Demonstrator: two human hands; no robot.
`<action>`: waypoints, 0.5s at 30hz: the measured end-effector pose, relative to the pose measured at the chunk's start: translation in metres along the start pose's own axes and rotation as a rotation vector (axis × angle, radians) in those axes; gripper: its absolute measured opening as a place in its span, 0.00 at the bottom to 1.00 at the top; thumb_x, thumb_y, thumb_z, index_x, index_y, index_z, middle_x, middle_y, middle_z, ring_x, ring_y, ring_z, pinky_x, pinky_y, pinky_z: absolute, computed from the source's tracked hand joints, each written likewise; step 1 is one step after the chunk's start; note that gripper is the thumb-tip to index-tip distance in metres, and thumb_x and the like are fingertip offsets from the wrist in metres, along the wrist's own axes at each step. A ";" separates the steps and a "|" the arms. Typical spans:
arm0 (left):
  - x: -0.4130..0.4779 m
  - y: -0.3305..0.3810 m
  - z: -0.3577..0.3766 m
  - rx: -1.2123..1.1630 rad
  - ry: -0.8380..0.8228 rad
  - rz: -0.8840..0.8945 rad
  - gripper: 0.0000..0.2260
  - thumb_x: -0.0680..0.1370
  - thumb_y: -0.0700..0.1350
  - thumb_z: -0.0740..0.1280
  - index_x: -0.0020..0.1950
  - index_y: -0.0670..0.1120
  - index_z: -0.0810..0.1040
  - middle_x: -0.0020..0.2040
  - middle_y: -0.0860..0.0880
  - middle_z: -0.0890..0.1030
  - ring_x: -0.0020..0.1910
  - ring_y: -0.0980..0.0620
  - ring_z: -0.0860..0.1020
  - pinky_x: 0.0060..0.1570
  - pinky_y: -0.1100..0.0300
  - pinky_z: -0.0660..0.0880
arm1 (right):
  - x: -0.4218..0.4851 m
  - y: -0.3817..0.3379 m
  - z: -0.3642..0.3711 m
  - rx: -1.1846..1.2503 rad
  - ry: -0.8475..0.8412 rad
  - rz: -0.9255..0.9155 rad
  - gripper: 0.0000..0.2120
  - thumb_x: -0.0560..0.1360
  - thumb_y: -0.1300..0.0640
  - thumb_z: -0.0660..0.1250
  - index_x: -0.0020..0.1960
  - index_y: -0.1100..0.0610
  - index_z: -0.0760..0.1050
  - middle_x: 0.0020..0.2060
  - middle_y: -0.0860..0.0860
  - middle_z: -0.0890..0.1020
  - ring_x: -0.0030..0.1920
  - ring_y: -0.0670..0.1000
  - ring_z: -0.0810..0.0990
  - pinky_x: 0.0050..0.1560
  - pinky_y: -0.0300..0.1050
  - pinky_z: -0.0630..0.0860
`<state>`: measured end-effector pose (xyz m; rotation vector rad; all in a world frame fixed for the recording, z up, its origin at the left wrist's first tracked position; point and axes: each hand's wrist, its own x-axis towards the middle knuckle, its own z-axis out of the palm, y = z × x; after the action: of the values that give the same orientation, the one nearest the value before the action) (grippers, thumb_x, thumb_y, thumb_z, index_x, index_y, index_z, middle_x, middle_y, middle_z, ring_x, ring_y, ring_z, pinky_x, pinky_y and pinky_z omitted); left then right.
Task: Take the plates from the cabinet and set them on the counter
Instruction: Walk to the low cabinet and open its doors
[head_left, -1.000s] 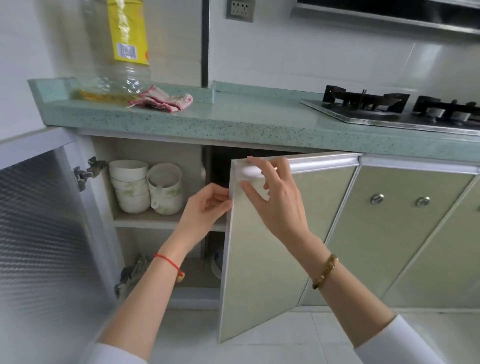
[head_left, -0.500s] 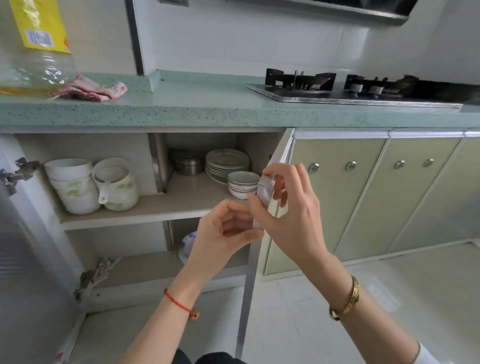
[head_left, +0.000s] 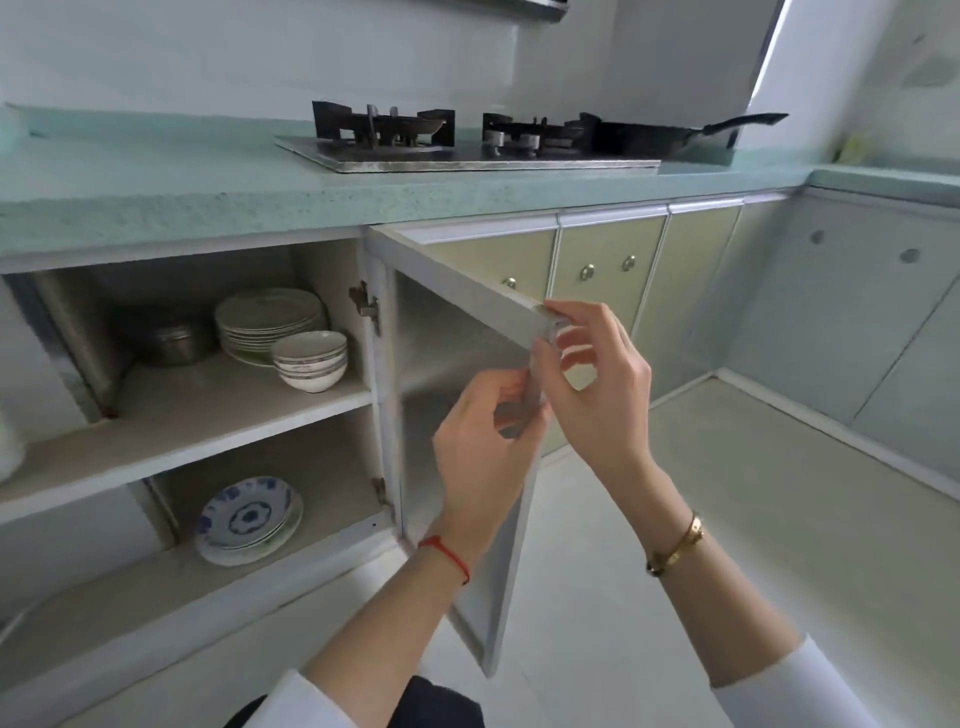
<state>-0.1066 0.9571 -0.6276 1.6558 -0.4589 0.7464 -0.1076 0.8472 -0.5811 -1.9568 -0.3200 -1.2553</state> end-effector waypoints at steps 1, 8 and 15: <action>0.002 0.000 0.011 0.004 -0.009 -0.009 0.08 0.71 0.42 0.76 0.49 0.47 0.82 0.43 0.54 0.85 0.40 0.57 0.83 0.40 0.58 0.82 | 0.004 0.008 -0.005 -0.009 0.005 0.002 0.12 0.74 0.61 0.68 0.58 0.55 0.77 0.47 0.45 0.77 0.41 0.46 0.80 0.39 0.32 0.76; 0.006 -0.009 0.050 0.097 0.044 0.083 0.09 0.72 0.45 0.75 0.50 0.47 0.81 0.45 0.55 0.83 0.41 0.57 0.81 0.39 0.56 0.80 | 0.018 0.037 -0.019 -0.120 0.010 -0.039 0.13 0.75 0.57 0.69 0.59 0.55 0.78 0.49 0.46 0.75 0.42 0.45 0.77 0.44 0.37 0.77; 0.018 -0.019 0.018 0.140 -0.133 0.207 0.19 0.76 0.62 0.65 0.56 0.48 0.80 0.48 0.57 0.82 0.42 0.59 0.81 0.41 0.57 0.80 | 0.018 0.015 -0.012 -0.291 0.140 -0.212 0.14 0.76 0.56 0.69 0.61 0.58 0.78 0.52 0.53 0.77 0.54 0.54 0.73 0.58 0.51 0.73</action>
<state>-0.0771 0.9460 -0.6310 1.8143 -0.6938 0.8393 -0.0979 0.8249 -0.5701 -2.1037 -0.2927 -1.6449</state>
